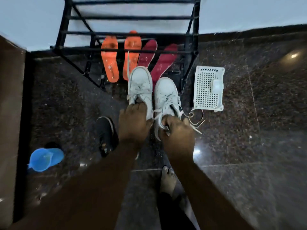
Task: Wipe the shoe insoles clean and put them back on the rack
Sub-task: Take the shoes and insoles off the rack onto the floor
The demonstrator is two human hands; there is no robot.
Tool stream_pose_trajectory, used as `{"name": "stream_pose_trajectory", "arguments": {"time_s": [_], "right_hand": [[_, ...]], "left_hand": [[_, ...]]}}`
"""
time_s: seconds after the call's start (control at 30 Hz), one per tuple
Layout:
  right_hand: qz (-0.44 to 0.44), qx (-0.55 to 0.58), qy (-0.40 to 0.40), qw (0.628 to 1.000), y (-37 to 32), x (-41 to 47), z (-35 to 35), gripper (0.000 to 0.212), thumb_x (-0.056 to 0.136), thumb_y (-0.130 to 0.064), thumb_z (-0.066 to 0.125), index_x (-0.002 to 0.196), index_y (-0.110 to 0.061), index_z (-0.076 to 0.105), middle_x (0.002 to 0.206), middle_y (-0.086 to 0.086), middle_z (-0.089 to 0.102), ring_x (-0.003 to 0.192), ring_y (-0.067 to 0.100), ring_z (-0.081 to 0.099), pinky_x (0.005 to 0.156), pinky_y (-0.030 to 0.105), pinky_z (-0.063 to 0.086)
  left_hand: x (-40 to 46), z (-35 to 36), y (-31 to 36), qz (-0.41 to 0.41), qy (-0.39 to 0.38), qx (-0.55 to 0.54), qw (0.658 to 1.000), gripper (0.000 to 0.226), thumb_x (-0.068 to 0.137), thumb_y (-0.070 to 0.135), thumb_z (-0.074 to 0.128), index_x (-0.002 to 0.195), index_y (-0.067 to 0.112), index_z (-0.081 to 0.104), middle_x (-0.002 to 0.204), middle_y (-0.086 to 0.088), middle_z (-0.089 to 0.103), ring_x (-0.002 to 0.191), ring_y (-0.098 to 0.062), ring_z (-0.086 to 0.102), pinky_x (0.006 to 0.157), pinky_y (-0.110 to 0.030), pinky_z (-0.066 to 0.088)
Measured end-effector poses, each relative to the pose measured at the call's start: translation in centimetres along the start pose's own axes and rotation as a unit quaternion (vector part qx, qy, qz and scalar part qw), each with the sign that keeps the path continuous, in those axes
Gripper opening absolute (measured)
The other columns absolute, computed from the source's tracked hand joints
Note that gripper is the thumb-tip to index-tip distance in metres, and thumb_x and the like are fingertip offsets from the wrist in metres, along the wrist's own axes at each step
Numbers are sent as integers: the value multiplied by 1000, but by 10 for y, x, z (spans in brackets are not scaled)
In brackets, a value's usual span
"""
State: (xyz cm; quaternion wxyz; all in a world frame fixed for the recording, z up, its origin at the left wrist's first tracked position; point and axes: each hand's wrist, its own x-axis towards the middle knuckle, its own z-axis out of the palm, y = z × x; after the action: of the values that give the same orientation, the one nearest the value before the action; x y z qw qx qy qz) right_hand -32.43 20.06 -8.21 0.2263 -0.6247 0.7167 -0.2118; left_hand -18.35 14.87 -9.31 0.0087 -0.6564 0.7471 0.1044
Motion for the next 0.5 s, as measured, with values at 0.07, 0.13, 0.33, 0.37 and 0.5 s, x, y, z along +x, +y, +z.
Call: {"name": "stream_pose_trajectory", "arguments": {"time_s": [0.07,0.13,0.33,0.37,0.5], "right_hand": [[10,-35,-16,999,13,-26,21,15,79,-30,64,91,-22,62,88,0,69,82,30,53,68,38,44],[20,-65,-30,997,34,-47,39,19,79,-29,67,97,-23,65,93,-1,70,86,31,55,68,39,48],[33,-73,-111,991,106,-99,105,23,82,-22,68,104,-18,64,94,5,70,85,33,62,70,38,49],[43,-73,-125,989,117,-106,119,20,84,-23,67,103,-19,64,94,4,69,85,32,61,69,37,47],[91,-78,-159,980,166,-113,175,12,87,-24,66,98,-22,64,93,1,68,86,28,64,68,35,48]], "left_hand": [[-31,30,10,-27,-23,-23,999,41,79,36,73,109,8,62,102,-16,66,98,-38,59,80,-45,40],[-57,61,16,-53,-23,-37,998,38,78,38,74,103,12,61,99,-13,67,95,-36,60,76,-43,39],[-106,160,14,-83,-66,-60,993,35,82,34,71,107,13,58,106,-9,64,104,-34,58,82,-46,41],[-111,178,13,-85,-69,-63,992,34,81,32,71,106,13,58,105,-9,64,103,-34,58,82,-46,41],[-113,255,8,-93,-74,-58,991,33,77,29,75,103,14,59,102,-8,65,101,-34,60,82,-46,44]]}}
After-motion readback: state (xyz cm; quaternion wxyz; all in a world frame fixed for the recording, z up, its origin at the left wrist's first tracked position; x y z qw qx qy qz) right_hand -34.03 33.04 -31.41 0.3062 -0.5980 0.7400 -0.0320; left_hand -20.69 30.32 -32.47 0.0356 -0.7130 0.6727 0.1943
